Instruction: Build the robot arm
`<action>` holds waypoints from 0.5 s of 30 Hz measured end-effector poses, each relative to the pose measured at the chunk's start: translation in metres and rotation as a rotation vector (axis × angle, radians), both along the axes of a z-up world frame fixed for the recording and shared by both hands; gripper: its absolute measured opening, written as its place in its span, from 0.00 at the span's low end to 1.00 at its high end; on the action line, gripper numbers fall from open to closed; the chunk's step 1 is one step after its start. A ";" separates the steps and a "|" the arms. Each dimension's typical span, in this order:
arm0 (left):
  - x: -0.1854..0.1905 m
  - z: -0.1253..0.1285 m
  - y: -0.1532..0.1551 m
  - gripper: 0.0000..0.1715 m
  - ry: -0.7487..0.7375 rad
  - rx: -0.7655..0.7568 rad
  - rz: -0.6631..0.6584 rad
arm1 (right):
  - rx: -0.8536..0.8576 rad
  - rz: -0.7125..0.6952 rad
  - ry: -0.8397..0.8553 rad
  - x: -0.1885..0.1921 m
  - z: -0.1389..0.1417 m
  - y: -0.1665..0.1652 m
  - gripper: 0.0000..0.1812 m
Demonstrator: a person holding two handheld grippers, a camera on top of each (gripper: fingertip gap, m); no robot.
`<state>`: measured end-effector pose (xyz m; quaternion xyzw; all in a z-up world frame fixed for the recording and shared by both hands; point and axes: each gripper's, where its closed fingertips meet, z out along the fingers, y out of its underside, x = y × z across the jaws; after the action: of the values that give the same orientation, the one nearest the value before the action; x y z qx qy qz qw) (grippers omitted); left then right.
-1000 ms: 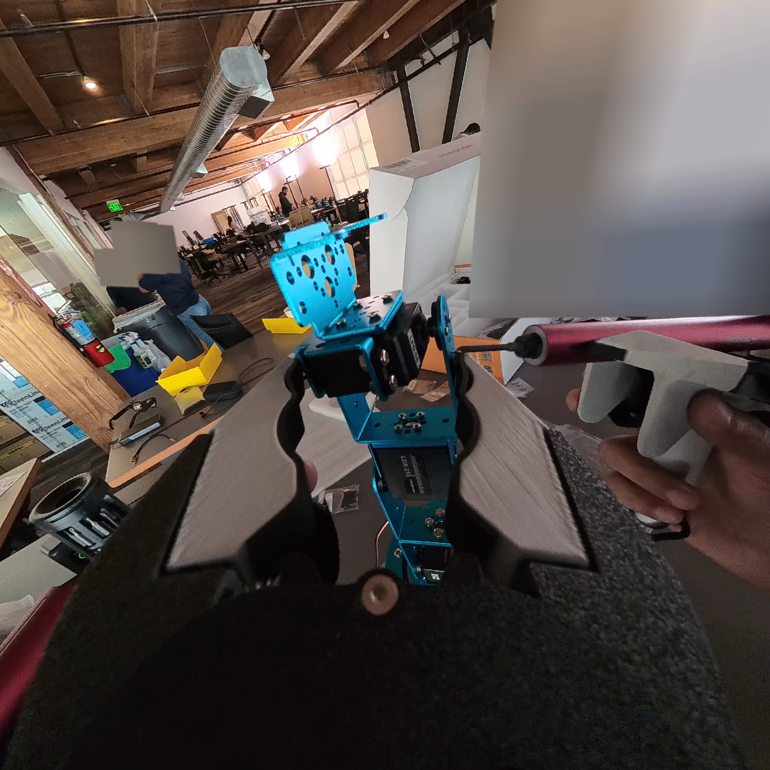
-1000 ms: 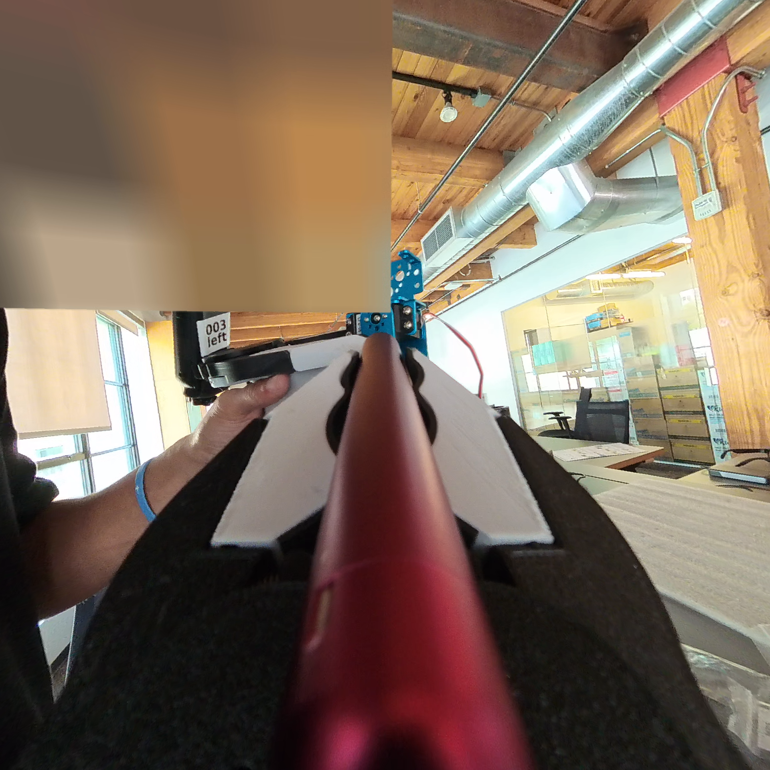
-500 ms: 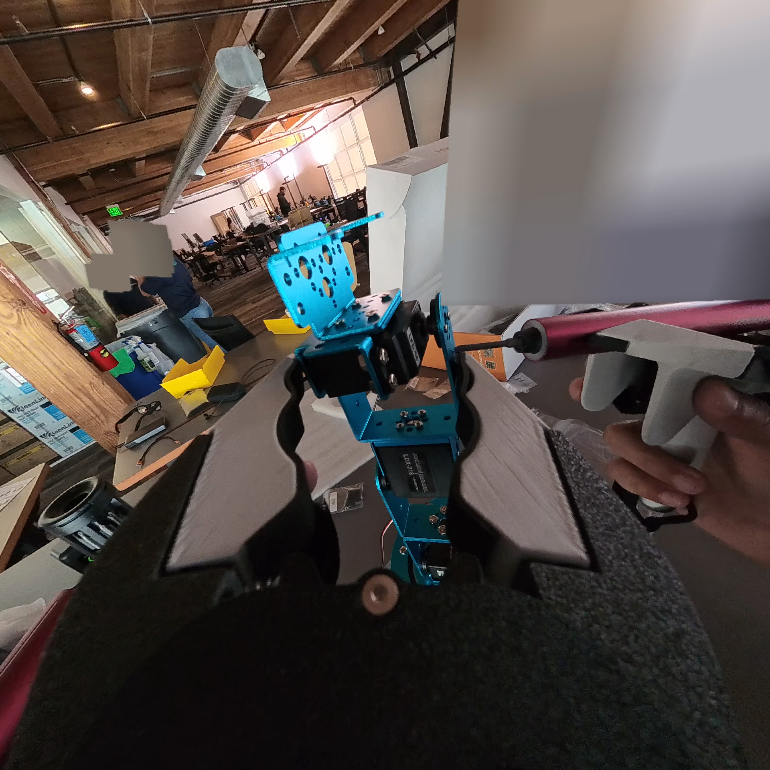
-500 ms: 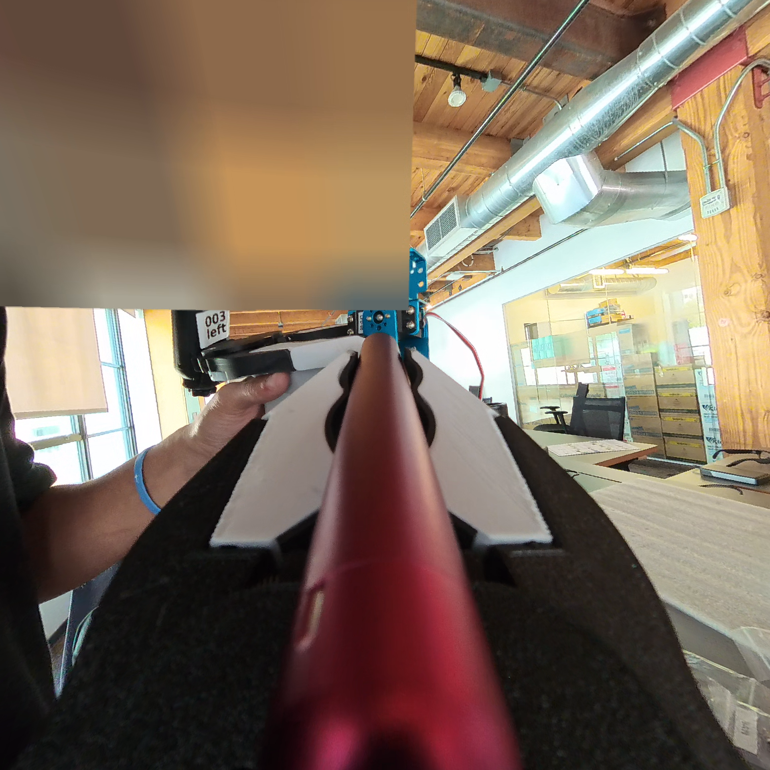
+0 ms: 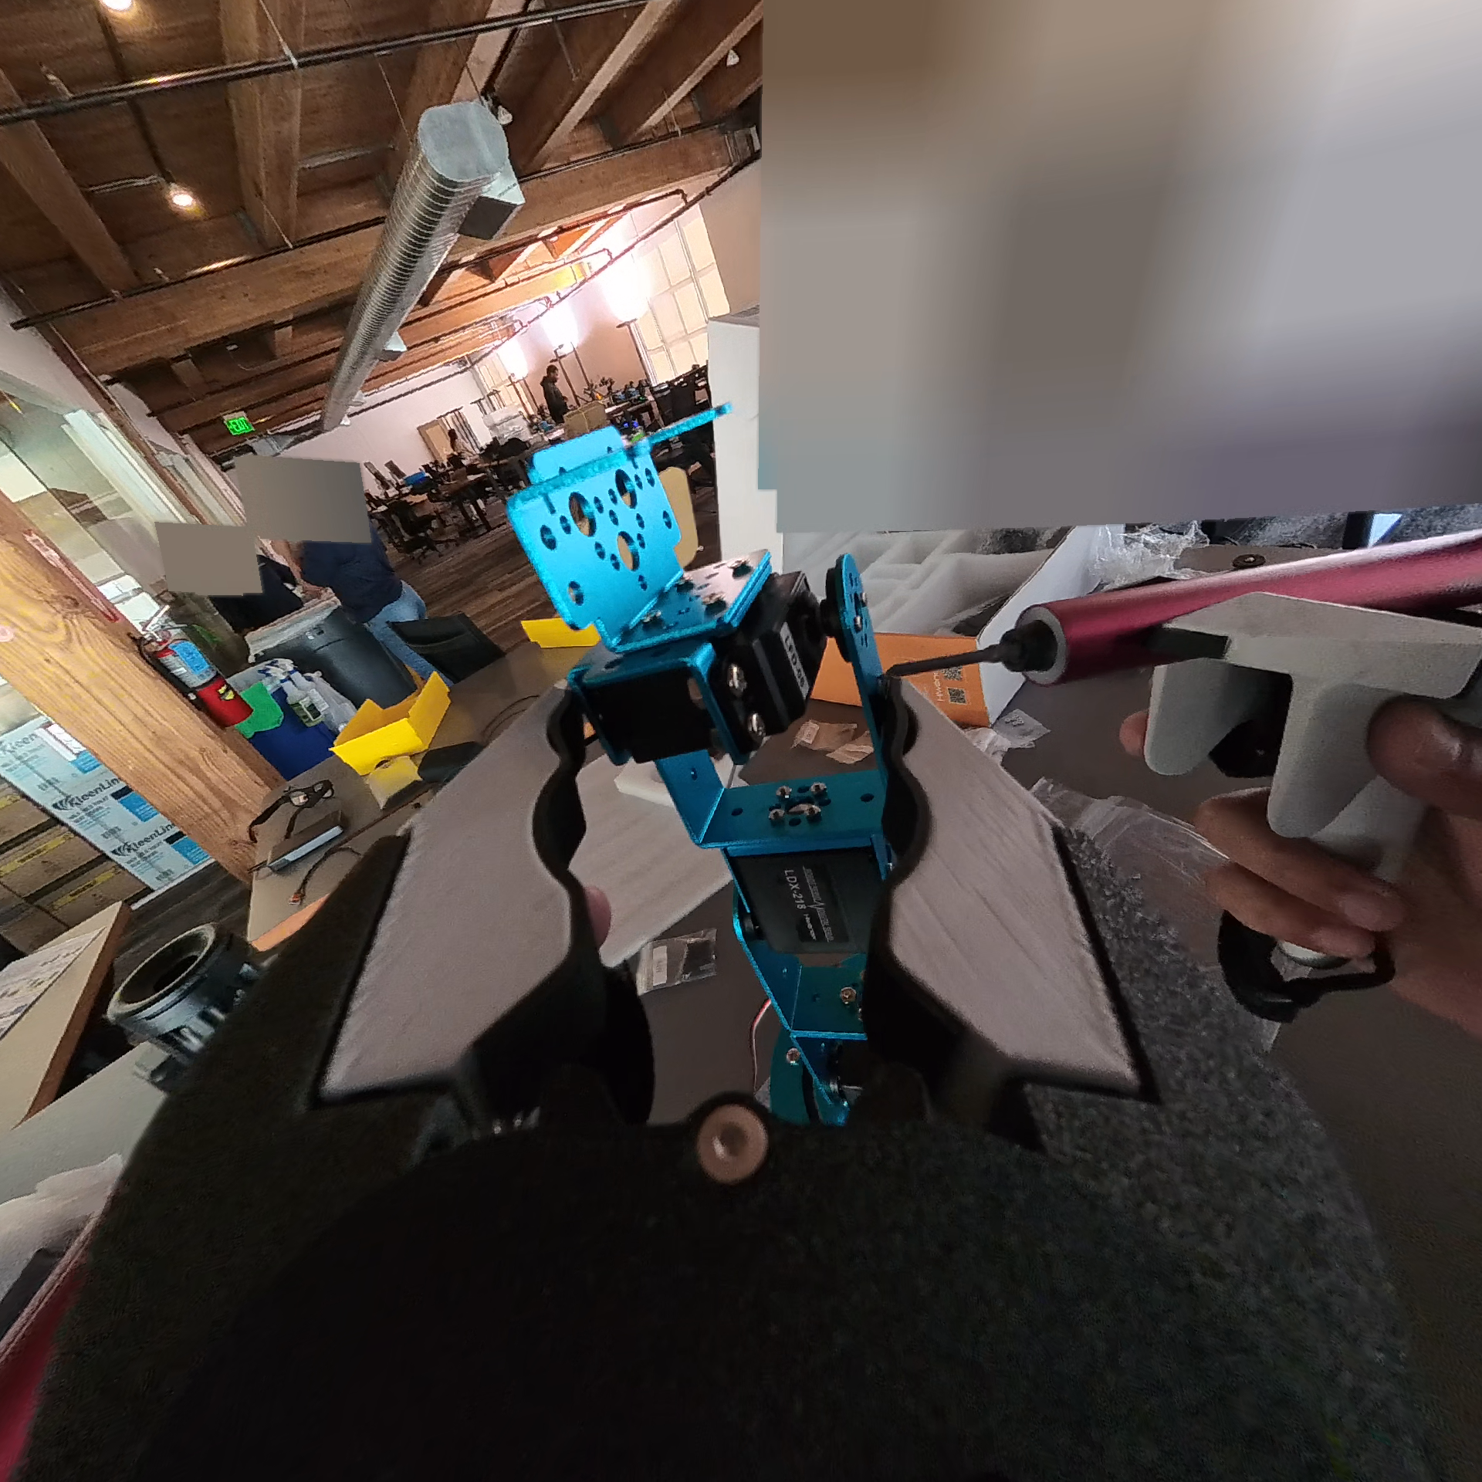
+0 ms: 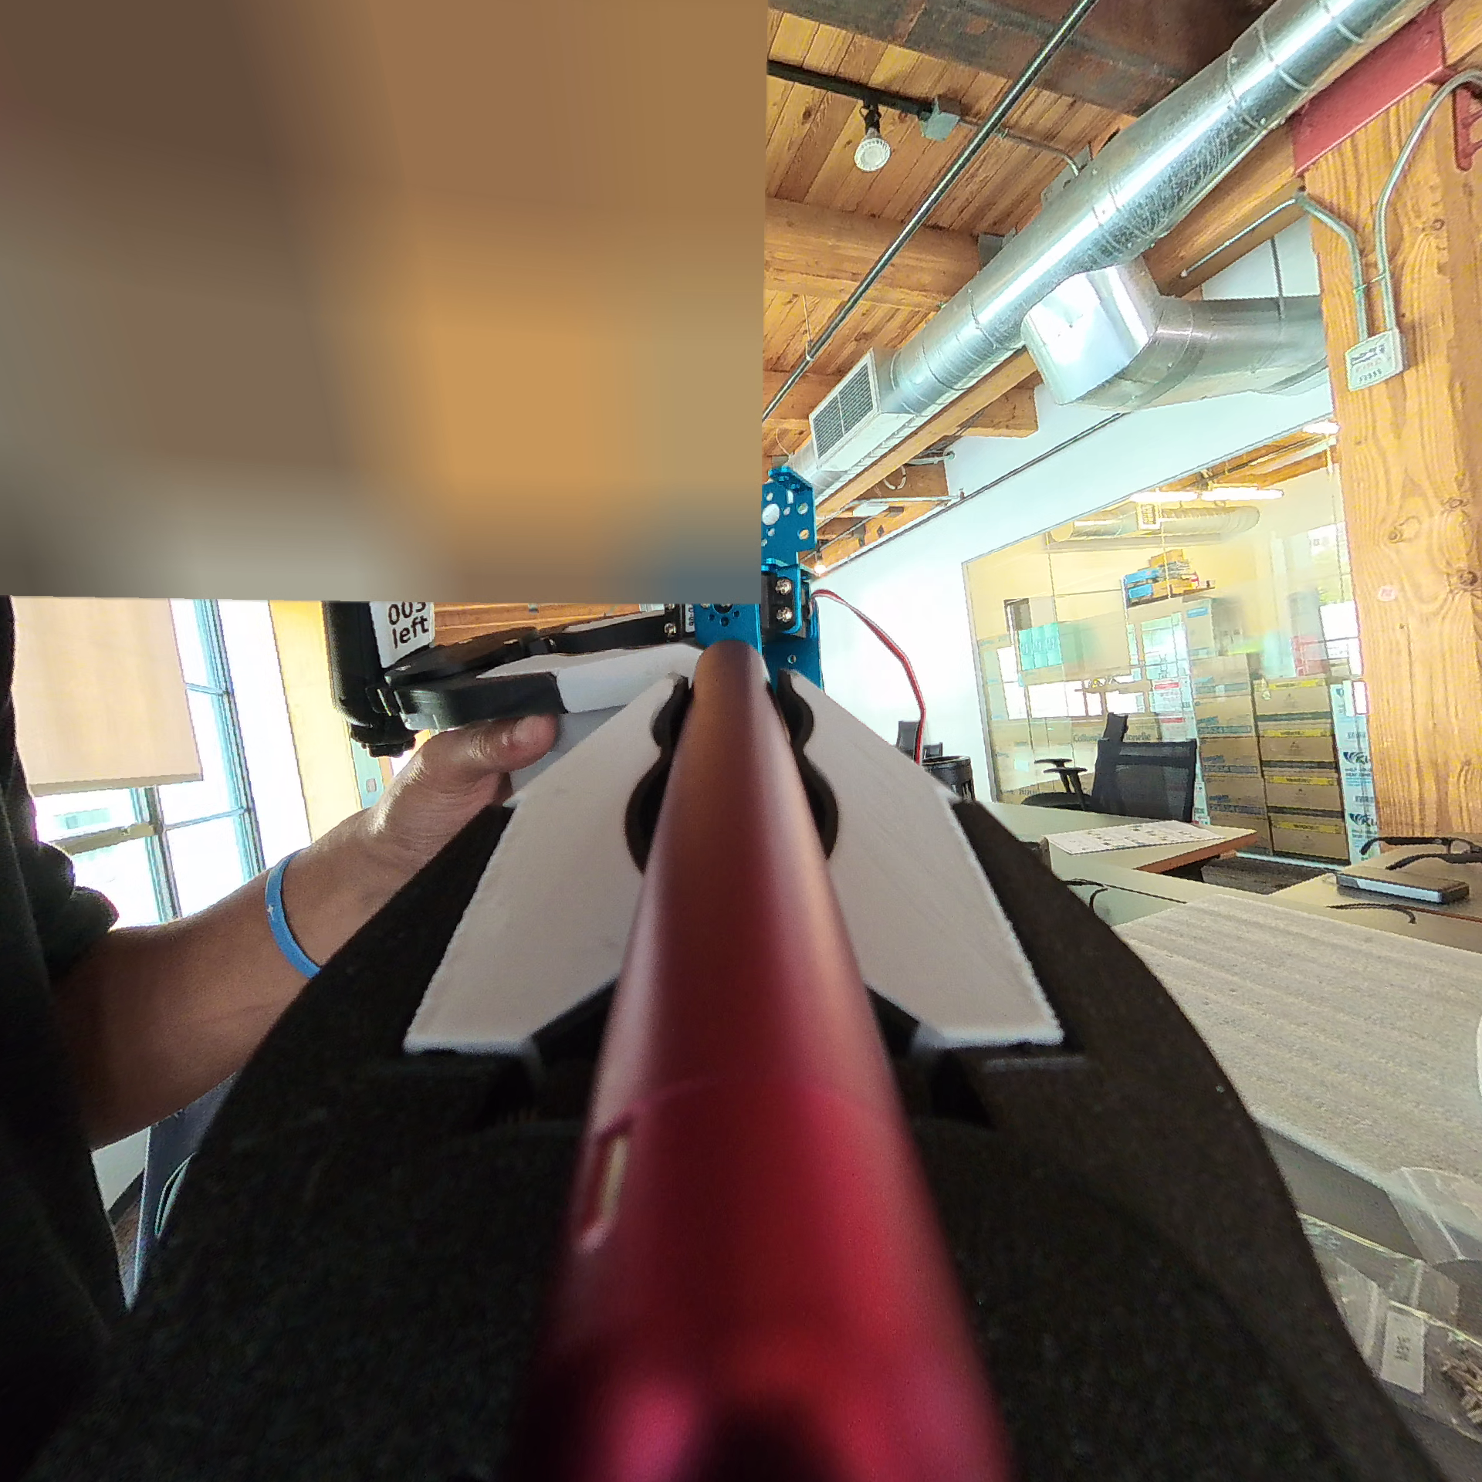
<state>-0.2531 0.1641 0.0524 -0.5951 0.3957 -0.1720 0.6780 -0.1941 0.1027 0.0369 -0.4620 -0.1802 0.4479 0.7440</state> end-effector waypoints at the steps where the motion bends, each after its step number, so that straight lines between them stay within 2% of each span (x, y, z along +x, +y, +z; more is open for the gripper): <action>1: 0.000 0.000 0.000 0.44 0.004 0.004 0.001 | -0.004 -0.001 -0.004 0.000 0.000 0.000 0.12; 15: -0.001 -0.001 0.000 0.45 0.032 0.034 0.004 | -0.037 -0.002 -0.023 0.003 -0.004 0.001 0.12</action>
<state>-0.2536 0.1642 0.0515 -0.5871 0.4081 -0.1542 0.6819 -0.1911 0.1034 0.0328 -0.4808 -0.1799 0.4450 0.7338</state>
